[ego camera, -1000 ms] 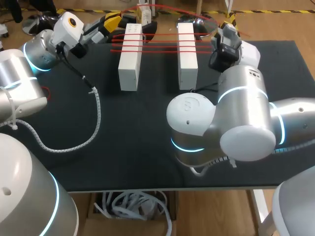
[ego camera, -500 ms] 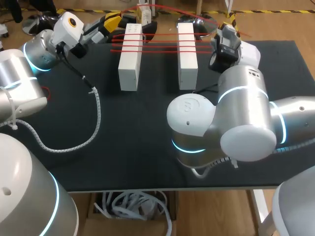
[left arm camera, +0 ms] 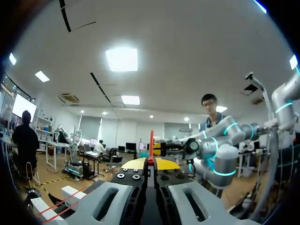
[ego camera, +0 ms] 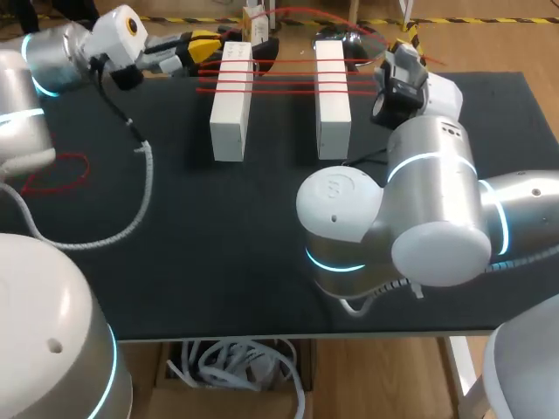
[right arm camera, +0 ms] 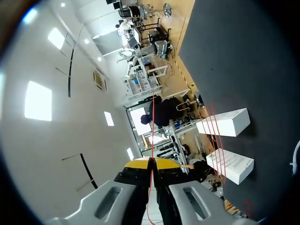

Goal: Grab the tape and strap the tape.

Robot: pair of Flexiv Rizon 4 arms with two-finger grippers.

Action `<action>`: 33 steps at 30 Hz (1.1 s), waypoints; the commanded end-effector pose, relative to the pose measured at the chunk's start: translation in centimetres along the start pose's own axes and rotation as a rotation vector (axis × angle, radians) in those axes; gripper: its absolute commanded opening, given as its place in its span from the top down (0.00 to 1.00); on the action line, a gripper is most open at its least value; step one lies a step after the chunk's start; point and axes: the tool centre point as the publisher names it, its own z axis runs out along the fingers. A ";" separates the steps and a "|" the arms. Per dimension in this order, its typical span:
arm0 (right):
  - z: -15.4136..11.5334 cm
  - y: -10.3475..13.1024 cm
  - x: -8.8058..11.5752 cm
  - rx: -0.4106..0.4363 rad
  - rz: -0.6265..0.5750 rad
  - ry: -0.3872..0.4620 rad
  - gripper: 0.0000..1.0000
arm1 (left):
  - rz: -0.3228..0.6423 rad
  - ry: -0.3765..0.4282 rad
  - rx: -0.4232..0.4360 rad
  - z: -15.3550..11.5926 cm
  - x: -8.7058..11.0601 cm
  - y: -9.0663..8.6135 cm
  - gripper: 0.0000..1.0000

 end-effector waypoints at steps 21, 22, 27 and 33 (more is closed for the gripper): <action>-0.1 -0.1 0.3 -0.004 -0.002 -0.007 1.00 | -0.054 -0.140 -1.329 0.5 0.7 -2.2 1.00; -0.1 -0.1 0.3 -0.004 -0.002 -0.007 1.00 | -0.061 -0.132 -1.400 0.6 0.8 -2.4 1.00; -0.1 -0.1 0.3 -0.004 -0.002 -0.007 1.00 | -0.024 -0.173 -1.583 0.5 1.0 -3.4 1.00; -0.1 -0.1 0.3 -0.004 -0.002 -0.007 1.00 | 0.015 -0.156 -1.804 1.2 0.9 -4.3 1.00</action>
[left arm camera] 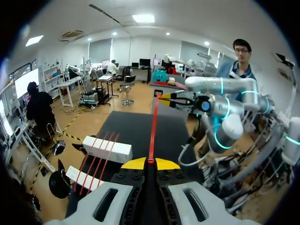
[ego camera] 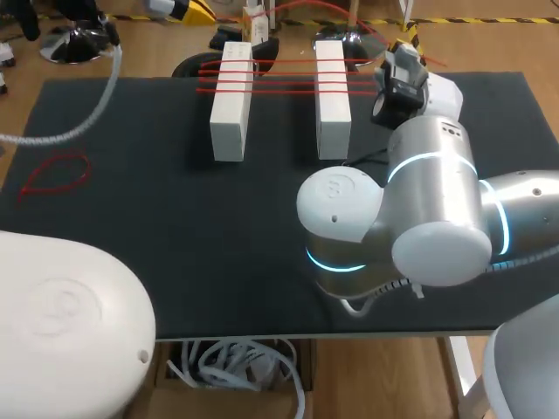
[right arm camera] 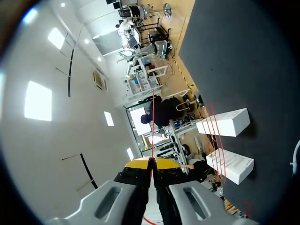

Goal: Grab the tape and strap the tape.

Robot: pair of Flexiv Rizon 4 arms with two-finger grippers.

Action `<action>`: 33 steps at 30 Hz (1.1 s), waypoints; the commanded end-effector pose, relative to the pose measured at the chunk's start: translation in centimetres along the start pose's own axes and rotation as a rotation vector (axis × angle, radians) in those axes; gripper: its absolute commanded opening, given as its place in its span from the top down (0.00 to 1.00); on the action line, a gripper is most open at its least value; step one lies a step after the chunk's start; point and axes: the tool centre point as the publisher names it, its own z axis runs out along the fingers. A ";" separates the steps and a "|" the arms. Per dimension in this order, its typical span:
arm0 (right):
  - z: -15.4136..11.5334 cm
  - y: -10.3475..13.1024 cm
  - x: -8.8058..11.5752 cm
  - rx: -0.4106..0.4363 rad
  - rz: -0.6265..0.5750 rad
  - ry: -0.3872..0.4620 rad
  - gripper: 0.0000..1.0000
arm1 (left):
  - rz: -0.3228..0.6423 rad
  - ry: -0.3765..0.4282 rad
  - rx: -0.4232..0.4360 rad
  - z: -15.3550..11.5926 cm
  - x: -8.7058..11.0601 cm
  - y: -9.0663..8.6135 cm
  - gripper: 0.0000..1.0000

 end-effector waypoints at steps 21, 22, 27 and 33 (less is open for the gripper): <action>-0.1 -0.1 0.3 -0.004 -0.002 -0.006 1.00 | 0.161 -0.020 -1.127 1.2 1.2 -2.1 1.00; -0.1 -0.1 0.3 -0.004 -0.002 -0.006 1.00 | 0.161 -0.022 -1.123 1.2 1.3 -2.1 1.00; -0.1 -0.1 0.3 -0.004 -0.002 -0.006 1.00 | 0.149 -0.024 -1.091 1.4 1.7 -2.2 1.00; -0.1 -0.1 0.3 -0.004 -0.002 -0.006 1.00 | 0.119 -0.033 -0.997 2.2 2.4 -2.4 1.00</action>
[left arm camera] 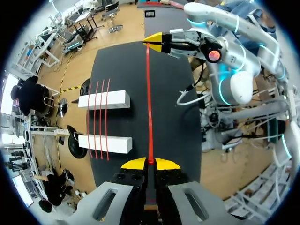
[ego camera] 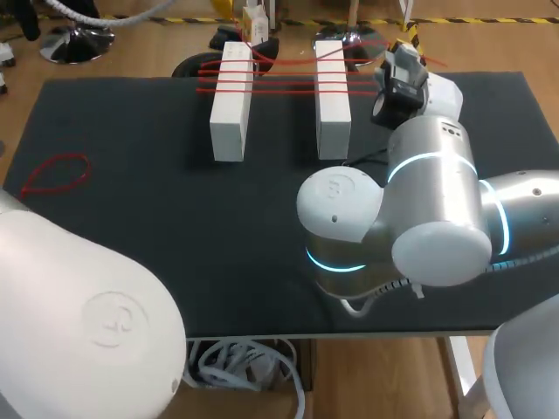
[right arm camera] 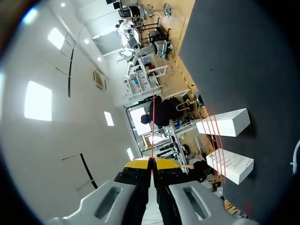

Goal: Grab the tape and strap the tape.

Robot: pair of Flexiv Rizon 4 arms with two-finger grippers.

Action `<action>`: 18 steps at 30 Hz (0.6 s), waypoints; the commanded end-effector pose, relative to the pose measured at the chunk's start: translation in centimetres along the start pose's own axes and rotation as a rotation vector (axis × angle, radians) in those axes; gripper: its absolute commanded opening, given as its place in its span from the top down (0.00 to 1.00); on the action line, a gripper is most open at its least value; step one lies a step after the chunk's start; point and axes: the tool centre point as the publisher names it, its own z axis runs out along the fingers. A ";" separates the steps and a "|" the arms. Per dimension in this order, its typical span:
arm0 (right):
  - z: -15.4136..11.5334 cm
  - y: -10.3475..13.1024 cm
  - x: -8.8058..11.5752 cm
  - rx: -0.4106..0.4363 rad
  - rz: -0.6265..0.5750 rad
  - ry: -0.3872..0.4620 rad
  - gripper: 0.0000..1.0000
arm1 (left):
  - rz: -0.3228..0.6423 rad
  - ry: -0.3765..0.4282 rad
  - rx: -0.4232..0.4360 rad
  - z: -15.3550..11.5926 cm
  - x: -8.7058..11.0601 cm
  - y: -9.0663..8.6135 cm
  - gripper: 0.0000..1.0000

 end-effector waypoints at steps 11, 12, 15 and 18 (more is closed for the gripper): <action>-0.1 -0.1 0.3 -0.004 -0.002 -0.006 1.00 | -0.033 -0.072 0.048 0.4 1.3 -1.5 1.00; -0.1 -0.1 0.3 -0.004 -0.002 -0.006 1.00 | -0.028 -0.072 0.053 0.4 1.3 -1.7 1.00; -0.1 -0.1 0.3 -0.004 -0.002 -0.006 1.00 | -0.020 -0.086 0.081 0.4 1.5 -1.8 1.00; -0.1 -0.1 0.3 -0.004 -0.002 -0.006 1.00 | -0.001 -0.088 0.088 0.4 1.8 -2.0 1.00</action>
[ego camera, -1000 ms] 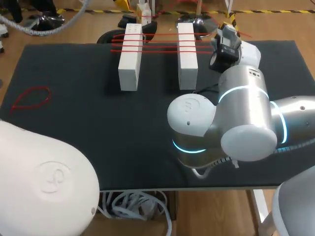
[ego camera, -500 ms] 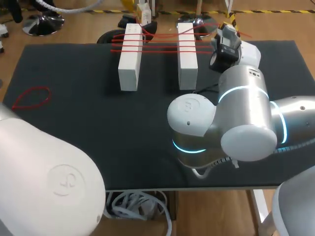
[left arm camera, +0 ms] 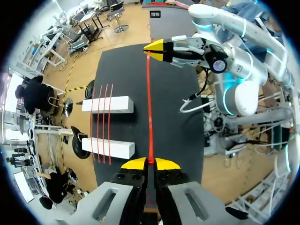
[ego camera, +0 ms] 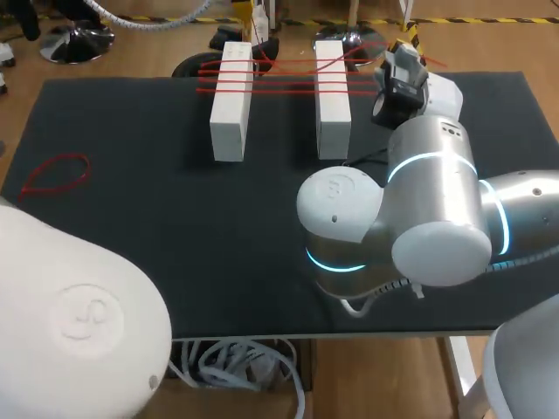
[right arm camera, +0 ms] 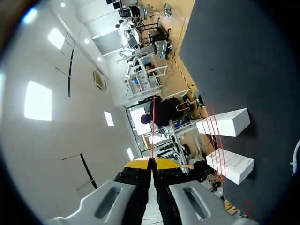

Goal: Grab the tape and strap the tape.

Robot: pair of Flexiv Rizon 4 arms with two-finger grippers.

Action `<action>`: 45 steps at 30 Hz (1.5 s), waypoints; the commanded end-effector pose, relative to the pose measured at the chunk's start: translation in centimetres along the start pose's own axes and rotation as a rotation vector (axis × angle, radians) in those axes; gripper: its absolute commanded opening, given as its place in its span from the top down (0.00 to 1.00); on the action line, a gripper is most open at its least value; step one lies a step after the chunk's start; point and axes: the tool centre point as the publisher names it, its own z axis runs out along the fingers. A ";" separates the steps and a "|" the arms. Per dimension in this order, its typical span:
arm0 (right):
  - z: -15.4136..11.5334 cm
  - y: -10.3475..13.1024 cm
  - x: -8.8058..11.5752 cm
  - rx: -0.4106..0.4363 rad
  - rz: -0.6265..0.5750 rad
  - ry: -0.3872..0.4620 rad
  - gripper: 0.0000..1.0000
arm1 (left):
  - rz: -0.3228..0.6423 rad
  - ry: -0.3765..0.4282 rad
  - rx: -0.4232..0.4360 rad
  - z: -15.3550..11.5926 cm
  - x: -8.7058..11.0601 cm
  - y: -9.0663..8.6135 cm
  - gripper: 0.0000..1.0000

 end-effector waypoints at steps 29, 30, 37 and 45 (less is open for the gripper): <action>-0.1 -0.1 0.3 -0.004 -0.002 -0.006 1.00 | 0.049 0.020 0.037 -0.1 1.0 0.4 1.00; -0.1 -0.1 0.3 -0.004 -0.002 -0.006 1.00 | 0.049 0.020 0.037 -0.1 1.0 0.4 1.00; -0.1 -0.1 0.3 -0.004 -0.002 -0.006 1.00 | 0.049 0.020 0.037 -0.1 1.0 0.4 1.00; -0.1 -0.1 0.3 -0.004 -0.002 -0.006 1.00 | 0.049 0.020 0.037 -0.1 1.0 0.4 1.00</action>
